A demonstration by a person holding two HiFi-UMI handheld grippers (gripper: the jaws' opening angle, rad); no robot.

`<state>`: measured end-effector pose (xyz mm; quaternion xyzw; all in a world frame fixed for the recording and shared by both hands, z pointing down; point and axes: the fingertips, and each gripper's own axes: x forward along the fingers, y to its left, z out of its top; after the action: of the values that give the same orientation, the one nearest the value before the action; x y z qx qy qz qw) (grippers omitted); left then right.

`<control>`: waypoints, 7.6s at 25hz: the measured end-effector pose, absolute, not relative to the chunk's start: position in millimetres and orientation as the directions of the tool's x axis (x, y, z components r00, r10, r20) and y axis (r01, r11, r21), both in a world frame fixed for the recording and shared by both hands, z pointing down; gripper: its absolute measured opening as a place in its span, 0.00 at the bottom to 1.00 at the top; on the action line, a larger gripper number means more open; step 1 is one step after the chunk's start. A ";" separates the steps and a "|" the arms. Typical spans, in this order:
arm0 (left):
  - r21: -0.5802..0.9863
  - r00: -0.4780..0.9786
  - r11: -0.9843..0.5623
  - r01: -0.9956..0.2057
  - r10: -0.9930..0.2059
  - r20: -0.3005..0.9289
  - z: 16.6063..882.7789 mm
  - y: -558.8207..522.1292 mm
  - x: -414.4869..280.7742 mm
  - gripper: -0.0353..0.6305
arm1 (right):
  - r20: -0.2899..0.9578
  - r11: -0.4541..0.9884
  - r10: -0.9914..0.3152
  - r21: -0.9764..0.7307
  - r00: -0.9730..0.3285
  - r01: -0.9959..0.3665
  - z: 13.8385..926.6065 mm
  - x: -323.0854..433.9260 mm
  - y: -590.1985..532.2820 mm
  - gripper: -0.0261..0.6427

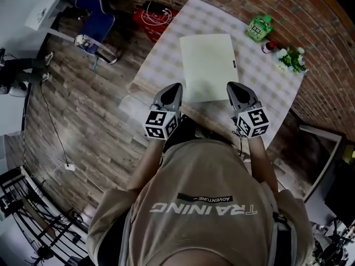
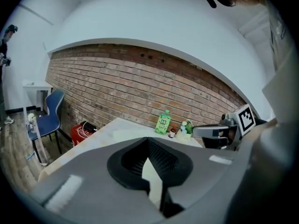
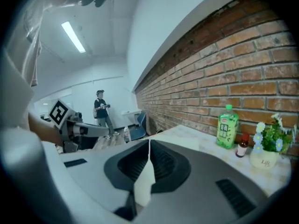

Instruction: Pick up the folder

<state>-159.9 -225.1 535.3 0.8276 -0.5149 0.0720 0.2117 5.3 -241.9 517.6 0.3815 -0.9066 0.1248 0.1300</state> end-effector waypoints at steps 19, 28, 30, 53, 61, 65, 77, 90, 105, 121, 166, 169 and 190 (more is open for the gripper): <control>0.351 0.620 -0.511 -0.784 -0.649 0.440 589.3 -306.0 -169.5 0.06 | 0.569 0.537 -0.688 -0.019 -0.450 -0.844 561.6 17.1 -317.5 0.06; 0.490 0.626 -0.394 -0.778 -0.560 0.542 634.7 -313.7 -165.1 0.26 | 0.635 0.515 -0.604 -0.150 -0.481 -0.844 612.9 48.4 -361.2 0.08; 0.516 0.620 -0.354 -0.780 -0.546 0.563 644.2 -316.6 -165.5 0.31 | 0.655 0.519 -0.575 -0.171 -0.490 -0.837 625.6 55.6 -370.8 0.30; 0.813 0.768 -0.024 -0.581 -0.347 0.539 699.5 -318.4 -133.1 0.48 | 0.617 0.343 -0.005 -0.738 -0.787 -0.581 710.1 53.2 -344.8 0.46; 0.819 0.774 0.014 -0.574 -0.319 0.548 707.0 -322.6 -128.5 0.51 | 0.634 0.315 -0.003 -0.734 -0.774 -0.602 714.5 50.0 -345.8 0.47; 0.809 0.761 0.009 -0.587 -0.335 0.556 706.8 -323.0 -127.6 0.51 | 0.645 0.316 0.078 -0.739 -0.760 -0.595 715.5 49.9 -345.5 0.47; 0.816 0.740 -0.012 -0.578 -0.430 0.517 705.2 -322.2 -130.0 0.51 | 0.590 0.336 -0.062 -0.747 -0.805 -0.573 712.6 49.8 -346.3 0.47; 0.724 0.707 -0.180 -0.666 -0.463 0.535 651.3 -306.0 -145.4 0.51 | 0.528 0.463 -0.215 -0.685 -0.821 -0.562 662.8 28.1 -326.9 0.47; 0.674 0.778 -0.436 -0.596 -0.521 0.352 539.6 -362.7 -160.7 0.52 | 0.441 0.588 -0.493 -0.466 -0.750 -0.661 527.4 17.3 -364.1 0.47; 0.445 0.810 -0.701 -0.557 -0.578 0.105 337.6 -435.7 -184.2 0.52 | 0.198 0.705 -0.656 -0.181 -0.728 -0.685 327.8 -4.3 -419.6 0.47; -0.090 0.812 -0.814 -0.574 -0.551 -0.194 7.4 -423.5 -183.3 0.52 | -0.172 0.646 -0.709 0.231 -0.684 -0.728 23.6 -6.8 -404.8 0.47; -0.058 0.814 -0.823 -0.564 -0.544 -0.202 11.8 -427.3 -182.9 0.52 | -0.174 0.649 -0.708 0.220 -0.684 -0.728 26.4 -5.6 -406.4 0.47; -0.012 0.808 -0.820 -0.573 -0.562 -0.178 37.7 -438.8 -191.6 0.52 | -0.140 0.676 -0.699 0.194 -0.702 -0.711 50.2 -14.0 -418.5 0.47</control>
<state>-191.6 -438.8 37.7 0.9502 -0.2985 -0.0834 -0.0323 -14.0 -418.5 50.2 0.3853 -0.9149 -0.1172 -0.0271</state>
